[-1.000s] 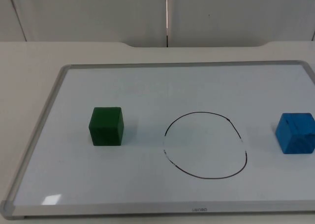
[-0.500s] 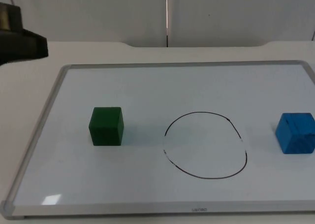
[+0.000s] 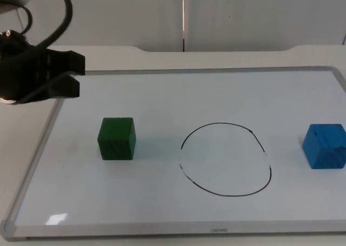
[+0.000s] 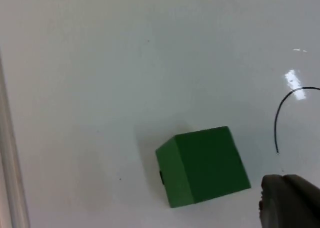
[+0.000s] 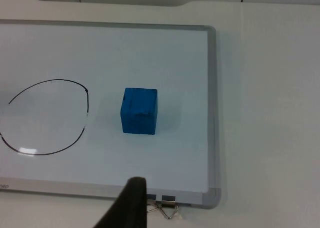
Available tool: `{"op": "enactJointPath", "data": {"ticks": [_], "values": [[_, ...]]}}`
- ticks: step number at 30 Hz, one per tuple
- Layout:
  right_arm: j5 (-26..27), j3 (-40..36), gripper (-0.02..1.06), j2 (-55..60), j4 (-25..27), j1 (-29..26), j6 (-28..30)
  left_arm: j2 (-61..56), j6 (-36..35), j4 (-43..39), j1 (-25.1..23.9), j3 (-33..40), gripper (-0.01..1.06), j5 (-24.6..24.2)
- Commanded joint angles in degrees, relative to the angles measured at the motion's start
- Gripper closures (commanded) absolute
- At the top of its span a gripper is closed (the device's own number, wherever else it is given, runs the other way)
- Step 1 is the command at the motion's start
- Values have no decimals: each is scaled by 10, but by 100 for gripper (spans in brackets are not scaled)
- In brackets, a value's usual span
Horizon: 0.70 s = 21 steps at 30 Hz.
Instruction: Push the two cubes into the marked area.
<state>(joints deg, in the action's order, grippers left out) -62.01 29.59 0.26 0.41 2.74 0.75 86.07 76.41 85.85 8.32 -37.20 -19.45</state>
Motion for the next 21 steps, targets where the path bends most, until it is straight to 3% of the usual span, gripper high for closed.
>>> {"op": "enactJointPath", "data": {"ticks": [1, 10, 21], "values": [[2, -1, -1, -3, 2, -2, 2, 25, 2, 5, 3, -11, 105, 8], [2, -1, -1, -3, 2, -2, 2, 95, 2, 5, 3, -37, 105, 37], [2, -1, -1, -3, 2, -2, 2, 162, 2, 5, 3, -63, 105, 38]]}}
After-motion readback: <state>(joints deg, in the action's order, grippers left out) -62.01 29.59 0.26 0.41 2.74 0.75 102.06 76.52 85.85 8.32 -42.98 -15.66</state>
